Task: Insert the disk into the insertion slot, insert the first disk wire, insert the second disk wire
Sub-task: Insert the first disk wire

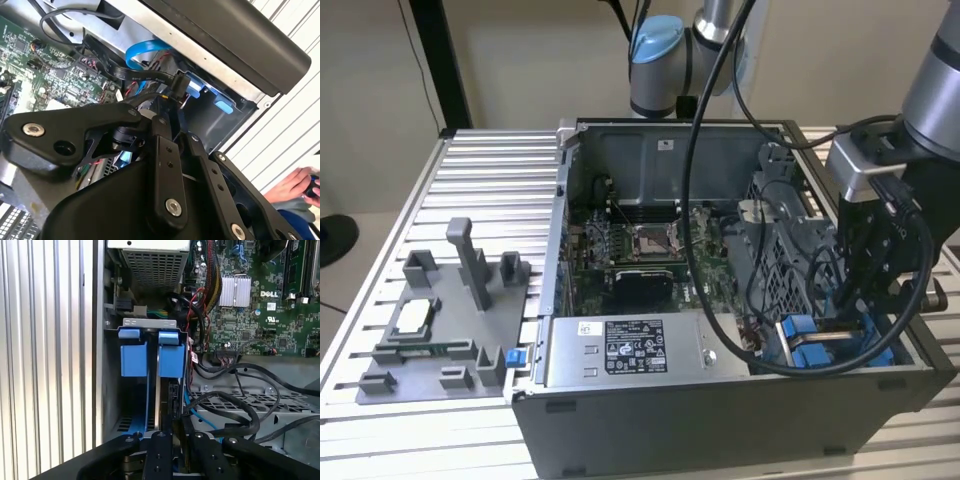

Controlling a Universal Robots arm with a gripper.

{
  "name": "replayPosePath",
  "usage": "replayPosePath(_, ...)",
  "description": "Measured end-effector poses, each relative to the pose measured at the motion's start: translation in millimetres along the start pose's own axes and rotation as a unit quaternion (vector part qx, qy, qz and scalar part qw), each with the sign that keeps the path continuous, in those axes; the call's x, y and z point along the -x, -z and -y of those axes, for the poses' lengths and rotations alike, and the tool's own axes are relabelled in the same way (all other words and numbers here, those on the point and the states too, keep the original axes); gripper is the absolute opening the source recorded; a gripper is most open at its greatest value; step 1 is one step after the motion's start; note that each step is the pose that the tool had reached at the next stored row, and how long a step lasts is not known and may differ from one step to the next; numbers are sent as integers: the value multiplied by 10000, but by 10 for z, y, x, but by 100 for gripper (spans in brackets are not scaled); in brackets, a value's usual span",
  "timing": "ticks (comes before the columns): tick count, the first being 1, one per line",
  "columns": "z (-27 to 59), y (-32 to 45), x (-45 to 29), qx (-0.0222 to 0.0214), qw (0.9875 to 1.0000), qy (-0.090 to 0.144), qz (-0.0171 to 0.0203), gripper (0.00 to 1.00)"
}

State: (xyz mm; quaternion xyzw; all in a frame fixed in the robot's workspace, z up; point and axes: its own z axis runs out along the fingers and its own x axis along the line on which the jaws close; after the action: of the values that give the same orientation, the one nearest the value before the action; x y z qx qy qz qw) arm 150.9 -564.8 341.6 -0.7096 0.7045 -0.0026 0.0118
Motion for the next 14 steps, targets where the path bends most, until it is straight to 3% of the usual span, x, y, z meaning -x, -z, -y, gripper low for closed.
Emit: replayPosePath(14, 15, -14, 2, -1, 10000, -30, -1, 0)
